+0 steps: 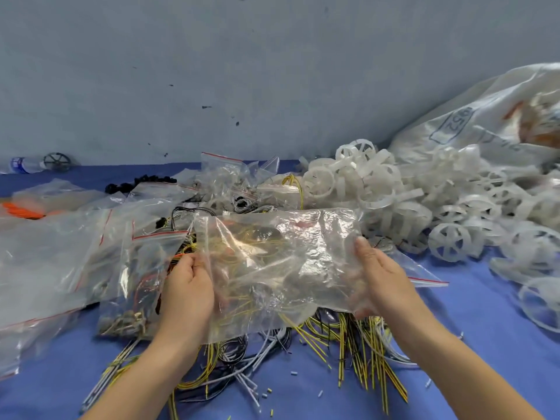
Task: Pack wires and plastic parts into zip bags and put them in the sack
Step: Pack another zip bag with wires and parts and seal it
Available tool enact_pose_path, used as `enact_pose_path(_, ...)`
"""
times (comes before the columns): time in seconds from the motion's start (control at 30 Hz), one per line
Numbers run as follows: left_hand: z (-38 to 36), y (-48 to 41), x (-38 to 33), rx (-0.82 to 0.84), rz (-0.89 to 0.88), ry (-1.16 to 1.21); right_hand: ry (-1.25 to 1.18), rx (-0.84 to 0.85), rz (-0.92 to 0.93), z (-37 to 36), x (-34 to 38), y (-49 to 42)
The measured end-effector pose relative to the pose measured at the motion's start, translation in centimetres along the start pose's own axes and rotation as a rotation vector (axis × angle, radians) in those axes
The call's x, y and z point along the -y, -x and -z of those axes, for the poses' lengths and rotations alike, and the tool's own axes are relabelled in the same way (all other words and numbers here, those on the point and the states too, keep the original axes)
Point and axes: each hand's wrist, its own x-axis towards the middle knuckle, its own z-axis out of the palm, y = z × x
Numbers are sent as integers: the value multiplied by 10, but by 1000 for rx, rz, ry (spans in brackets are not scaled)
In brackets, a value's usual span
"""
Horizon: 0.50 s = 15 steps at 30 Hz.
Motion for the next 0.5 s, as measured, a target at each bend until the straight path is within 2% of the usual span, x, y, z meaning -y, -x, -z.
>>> enact_pose_path(0.27,-1,3,4,24,-117,-103,317,-144,309,19,0,2)
enact_pose_path(0.43,-9,10,6,220,-65,-64,639,-236,279,40,1,10)
enact_pose_path(0.5,-11,13,5,251,-99,-56,794,-303,277,47,1,14)
